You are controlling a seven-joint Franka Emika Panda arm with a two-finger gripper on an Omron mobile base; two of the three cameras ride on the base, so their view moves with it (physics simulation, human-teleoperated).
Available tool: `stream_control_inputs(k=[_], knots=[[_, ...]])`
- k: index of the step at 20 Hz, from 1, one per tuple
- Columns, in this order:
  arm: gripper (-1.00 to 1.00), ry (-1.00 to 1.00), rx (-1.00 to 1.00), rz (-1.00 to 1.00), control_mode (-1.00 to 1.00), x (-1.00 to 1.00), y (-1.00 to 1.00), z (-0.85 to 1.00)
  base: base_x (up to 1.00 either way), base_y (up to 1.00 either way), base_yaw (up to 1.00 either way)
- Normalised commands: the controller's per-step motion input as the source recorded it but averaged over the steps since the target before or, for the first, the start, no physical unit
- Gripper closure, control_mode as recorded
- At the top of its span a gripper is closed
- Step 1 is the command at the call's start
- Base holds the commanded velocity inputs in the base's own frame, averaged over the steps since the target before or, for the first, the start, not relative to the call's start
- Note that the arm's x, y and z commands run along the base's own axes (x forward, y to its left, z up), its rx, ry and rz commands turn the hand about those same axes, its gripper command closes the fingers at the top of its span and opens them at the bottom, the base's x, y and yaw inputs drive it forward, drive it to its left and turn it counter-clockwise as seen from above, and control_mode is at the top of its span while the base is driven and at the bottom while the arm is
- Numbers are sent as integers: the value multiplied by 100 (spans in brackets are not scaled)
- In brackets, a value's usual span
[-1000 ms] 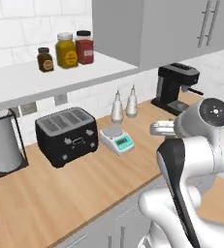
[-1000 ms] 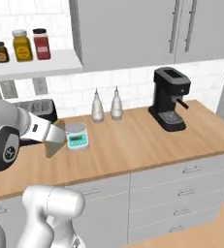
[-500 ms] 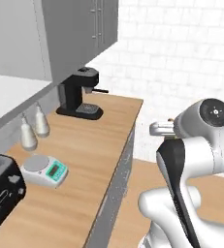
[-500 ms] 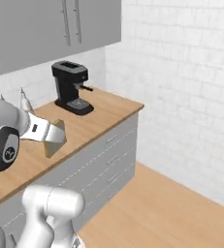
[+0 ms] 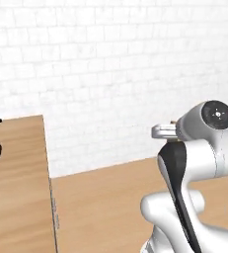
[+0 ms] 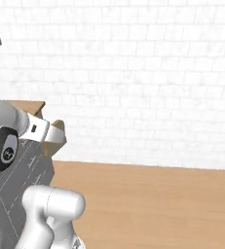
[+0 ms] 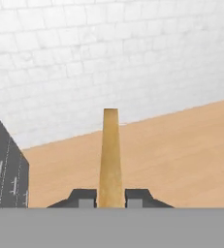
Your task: Start the toaster. Once the lever pops up, take the bread to the plate on the dining counter.
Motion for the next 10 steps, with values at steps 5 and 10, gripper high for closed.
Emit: stream_control_inputs(k=[5, 10], knots=[[100, 0, 0, 0, 100, 0, 0, 0, 10, -97, -71], [100, 0, 0, 0, 100, 0, 0, 0, 35, -80, -69]])
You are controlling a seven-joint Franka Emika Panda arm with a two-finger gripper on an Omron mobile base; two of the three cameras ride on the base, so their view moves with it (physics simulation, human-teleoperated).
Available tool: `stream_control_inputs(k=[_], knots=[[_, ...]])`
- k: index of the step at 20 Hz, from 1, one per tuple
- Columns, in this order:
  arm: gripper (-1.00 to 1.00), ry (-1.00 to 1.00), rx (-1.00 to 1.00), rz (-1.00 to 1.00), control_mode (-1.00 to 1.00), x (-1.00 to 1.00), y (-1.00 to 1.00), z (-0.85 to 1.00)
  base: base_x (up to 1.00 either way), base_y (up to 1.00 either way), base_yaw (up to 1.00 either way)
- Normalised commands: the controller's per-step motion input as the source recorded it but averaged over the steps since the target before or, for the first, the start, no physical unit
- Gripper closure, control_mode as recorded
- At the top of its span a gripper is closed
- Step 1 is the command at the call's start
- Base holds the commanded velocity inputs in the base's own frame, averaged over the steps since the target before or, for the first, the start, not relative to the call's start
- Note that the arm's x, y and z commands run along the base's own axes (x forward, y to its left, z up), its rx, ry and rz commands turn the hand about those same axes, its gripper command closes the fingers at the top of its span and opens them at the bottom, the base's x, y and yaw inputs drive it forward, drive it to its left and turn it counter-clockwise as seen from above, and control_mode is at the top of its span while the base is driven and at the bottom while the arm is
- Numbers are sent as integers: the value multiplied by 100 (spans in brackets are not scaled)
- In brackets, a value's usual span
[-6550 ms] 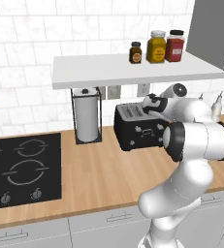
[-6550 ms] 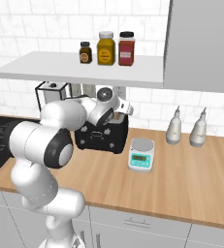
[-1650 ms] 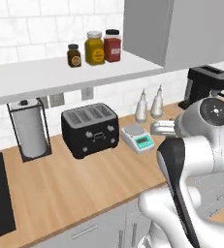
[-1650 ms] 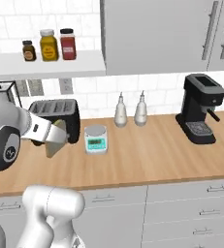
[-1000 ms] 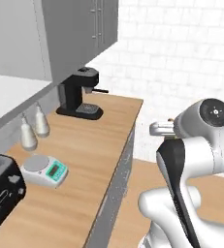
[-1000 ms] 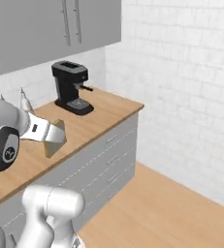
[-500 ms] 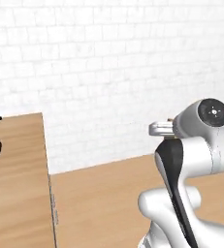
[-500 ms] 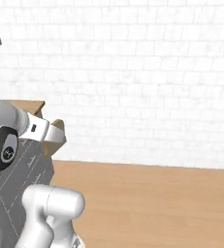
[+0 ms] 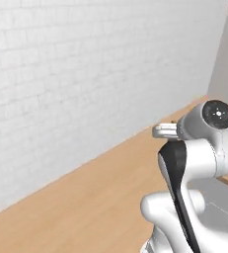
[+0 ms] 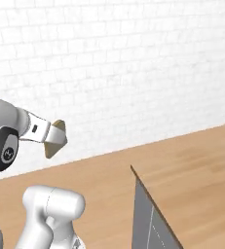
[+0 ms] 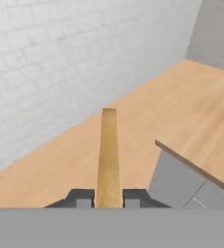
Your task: Start the toaster. Once the lever pops up, take the bread to the plate on the dining counter.
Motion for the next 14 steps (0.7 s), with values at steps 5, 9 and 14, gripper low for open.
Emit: stream_control_inputs(k=[5, 9, 14], knots=[[100, 0, 0, 0, 100, 0, 0, 0, 81, -16, -68], [100, 0, 0, 0, 100, 0, 0, 0, 83, 55, -69], [100, 0, 0, 0, 100, 0, 0, 0, 62, 66, -71]])
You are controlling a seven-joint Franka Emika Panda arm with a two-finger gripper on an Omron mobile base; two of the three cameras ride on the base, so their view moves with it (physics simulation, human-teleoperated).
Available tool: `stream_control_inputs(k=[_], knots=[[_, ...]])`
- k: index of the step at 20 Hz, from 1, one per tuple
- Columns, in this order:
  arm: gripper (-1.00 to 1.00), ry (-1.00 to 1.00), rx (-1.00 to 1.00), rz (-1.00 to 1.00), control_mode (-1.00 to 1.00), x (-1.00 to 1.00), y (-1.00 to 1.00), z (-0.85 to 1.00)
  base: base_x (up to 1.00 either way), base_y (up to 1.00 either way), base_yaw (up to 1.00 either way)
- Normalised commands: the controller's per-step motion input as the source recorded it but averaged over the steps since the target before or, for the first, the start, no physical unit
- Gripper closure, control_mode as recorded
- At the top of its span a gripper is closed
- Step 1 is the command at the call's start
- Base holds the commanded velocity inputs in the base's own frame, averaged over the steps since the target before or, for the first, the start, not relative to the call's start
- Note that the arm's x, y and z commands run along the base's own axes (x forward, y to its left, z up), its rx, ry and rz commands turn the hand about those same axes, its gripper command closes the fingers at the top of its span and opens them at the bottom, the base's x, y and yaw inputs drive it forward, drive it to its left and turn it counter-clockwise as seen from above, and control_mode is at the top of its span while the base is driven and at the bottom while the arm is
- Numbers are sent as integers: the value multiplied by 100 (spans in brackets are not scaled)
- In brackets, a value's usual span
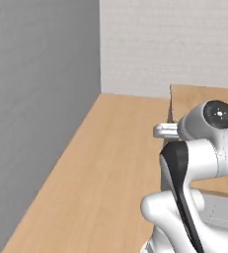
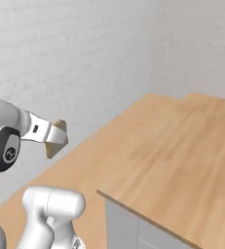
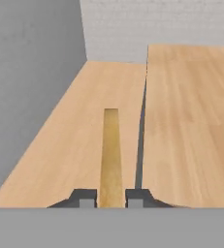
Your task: Start the toaster. Once the lever pops up, take the bread to the plate on the dining counter.
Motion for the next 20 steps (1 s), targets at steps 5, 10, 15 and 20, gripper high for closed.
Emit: stream_control_inputs(k=[5, 10, 15, 20], knots=[[100, 0, 0, 0, 100, 0, 0, 0, 64, 73, -68], [100, 0, 0, 0, 100, 0, 0, 0, 84, 100, -42], [100, 0, 0, 0, 100, 0, 0, 0, 100, 98, -51], [100, 0, 0, 0, 100, 0, 0, 0, 100, 98, -51]])
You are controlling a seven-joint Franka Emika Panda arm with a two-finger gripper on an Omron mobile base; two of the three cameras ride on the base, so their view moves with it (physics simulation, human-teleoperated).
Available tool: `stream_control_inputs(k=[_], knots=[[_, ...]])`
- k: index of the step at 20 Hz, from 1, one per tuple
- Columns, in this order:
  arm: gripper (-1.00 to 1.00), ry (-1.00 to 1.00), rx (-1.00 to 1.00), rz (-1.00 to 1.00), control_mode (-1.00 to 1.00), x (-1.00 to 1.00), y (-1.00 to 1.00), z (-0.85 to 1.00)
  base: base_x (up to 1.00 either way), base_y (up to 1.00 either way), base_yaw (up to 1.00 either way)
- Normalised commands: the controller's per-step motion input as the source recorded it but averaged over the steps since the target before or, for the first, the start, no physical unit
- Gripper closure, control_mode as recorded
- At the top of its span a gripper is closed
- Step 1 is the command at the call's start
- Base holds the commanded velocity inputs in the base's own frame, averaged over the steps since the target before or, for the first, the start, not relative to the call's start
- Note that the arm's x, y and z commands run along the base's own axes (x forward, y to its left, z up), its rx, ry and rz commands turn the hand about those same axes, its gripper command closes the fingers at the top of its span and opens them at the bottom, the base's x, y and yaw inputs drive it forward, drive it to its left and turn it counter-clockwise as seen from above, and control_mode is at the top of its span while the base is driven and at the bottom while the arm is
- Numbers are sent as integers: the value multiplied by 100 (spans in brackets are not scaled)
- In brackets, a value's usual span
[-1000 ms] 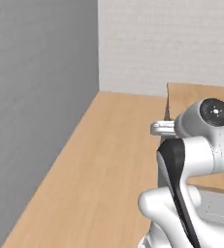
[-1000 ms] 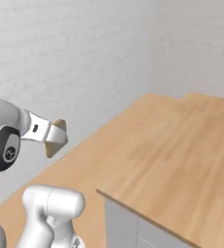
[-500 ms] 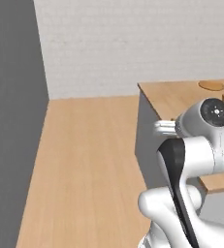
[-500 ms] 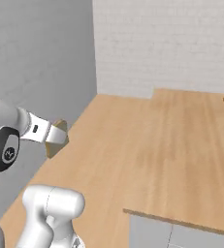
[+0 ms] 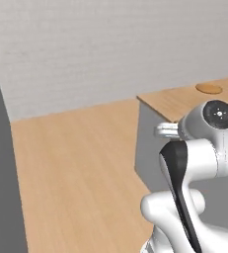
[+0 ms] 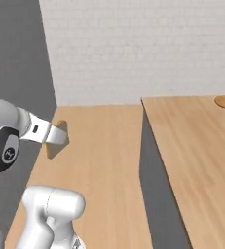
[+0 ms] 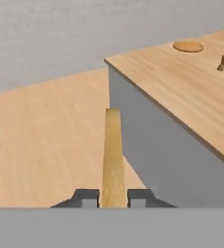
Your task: Start the toaster. Once the lever pops up, take the bread to the plate on the dining counter.
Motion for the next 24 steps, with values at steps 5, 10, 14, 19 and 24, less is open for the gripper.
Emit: stream_control_inputs(k=[5, 10, 14, 19, 24], knots=[[100, 0, 0, 0, 100, 0, 0, 0, 100, 89, -53], [100, 0, 0, 0, 100, 0, 0, 0, 100, 83, -53], [100, 0, 0, 0, 100, 0, 0, 0, 100, 83, -54], [100, 0, 0, 0, 100, 0, 0, 0, 100, 87, -55], [100, 0, 0, 0, 100, 0, 0, 0, 100, 86, -57]])
